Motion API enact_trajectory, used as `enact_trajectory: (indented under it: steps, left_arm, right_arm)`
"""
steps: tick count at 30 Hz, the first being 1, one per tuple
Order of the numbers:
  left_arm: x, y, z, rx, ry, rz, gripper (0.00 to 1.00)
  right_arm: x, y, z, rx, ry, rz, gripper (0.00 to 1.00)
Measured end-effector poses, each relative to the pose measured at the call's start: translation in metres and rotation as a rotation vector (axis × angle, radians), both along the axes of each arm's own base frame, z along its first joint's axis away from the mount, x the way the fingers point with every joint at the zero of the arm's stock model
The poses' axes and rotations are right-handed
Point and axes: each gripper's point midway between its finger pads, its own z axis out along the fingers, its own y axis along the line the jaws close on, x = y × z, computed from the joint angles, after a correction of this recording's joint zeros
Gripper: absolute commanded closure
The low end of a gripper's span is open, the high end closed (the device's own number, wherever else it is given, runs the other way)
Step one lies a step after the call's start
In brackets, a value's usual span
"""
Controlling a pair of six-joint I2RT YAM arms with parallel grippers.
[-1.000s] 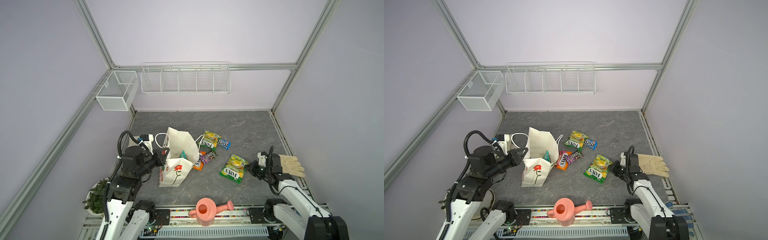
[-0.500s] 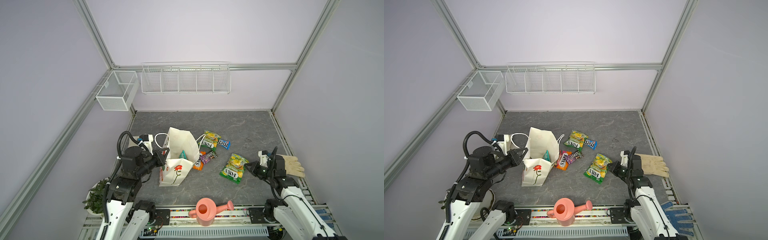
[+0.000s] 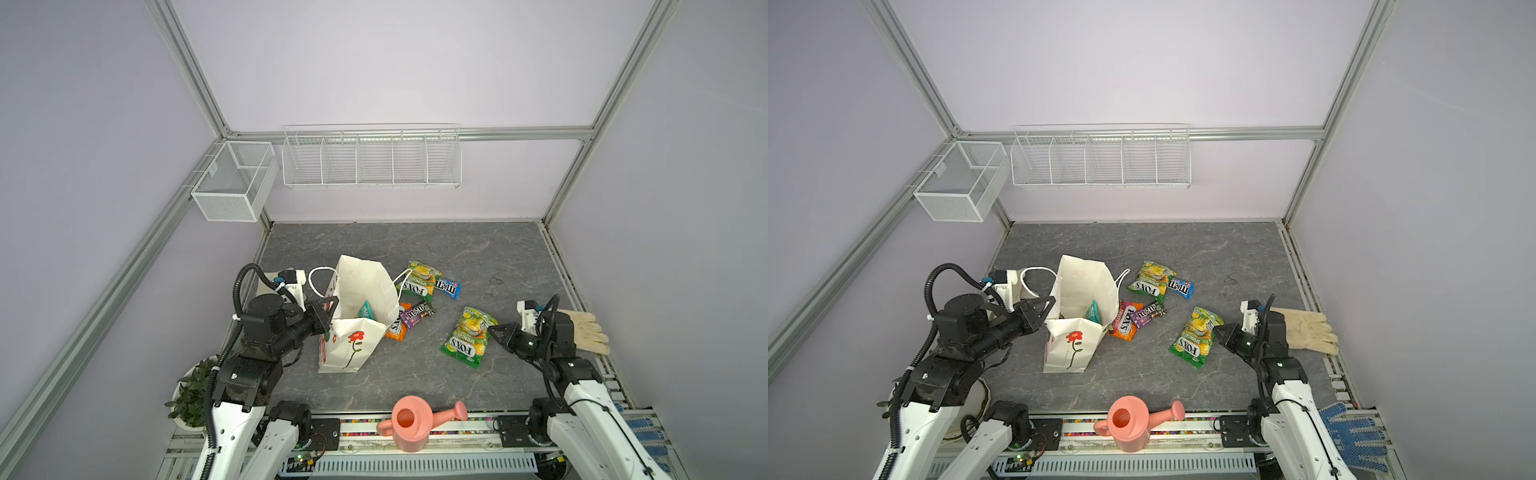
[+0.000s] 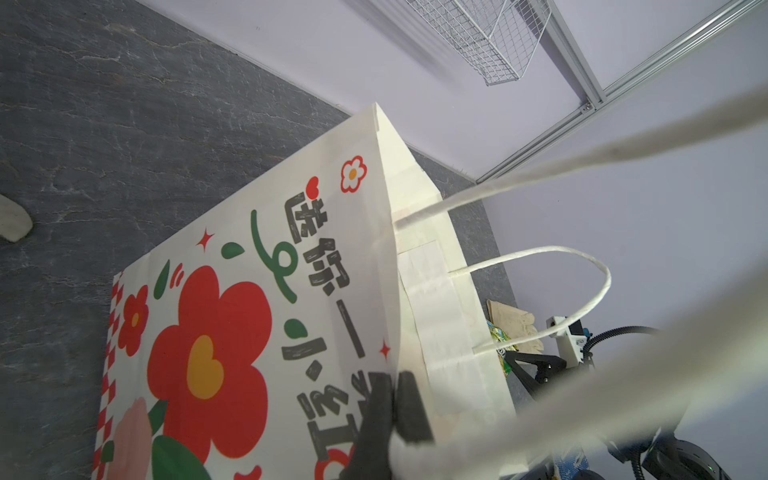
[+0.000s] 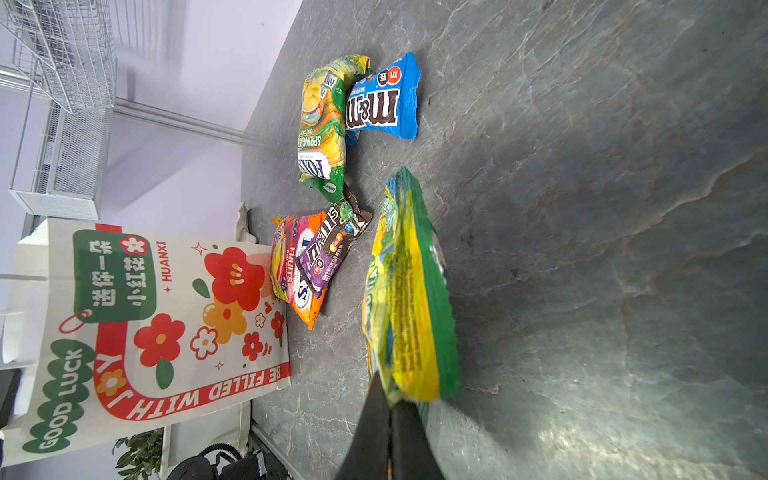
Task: Place the snacks into the paper bag
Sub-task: 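Close the right gripper on the edge of the green FOXS bag, then lift the green FOXS bag with the right gripper off the table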
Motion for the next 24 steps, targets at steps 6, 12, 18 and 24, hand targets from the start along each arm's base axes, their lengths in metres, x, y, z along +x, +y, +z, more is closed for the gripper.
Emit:
enact_trajectory:
  steps: [6,12,18,24]
  left_arm:
    - [0.0,0.0,0.0,0.0,0.001,0.0,1.0]
    - [0.0,0.0,0.0,0.0,0.001,0.0,1.0]
    - [0.0,0.0,0.0,0.0,0.001,0.0,1.0]
    - [0.0,0.0,0.0,0.0,0.001,0.0,1.0]
  right_arm:
    - [-0.001,0.002,0.005,0.01,-0.019,0.012,0.94]
    - [-0.002,0.004,0.015,0.022,-0.055,0.024,0.94]
    - [-0.003,0.008,0.027,0.038,-0.092,0.044,0.94]
    - [-0.004,0.012,0.036,0.062,-0.114,0.061,0.94]
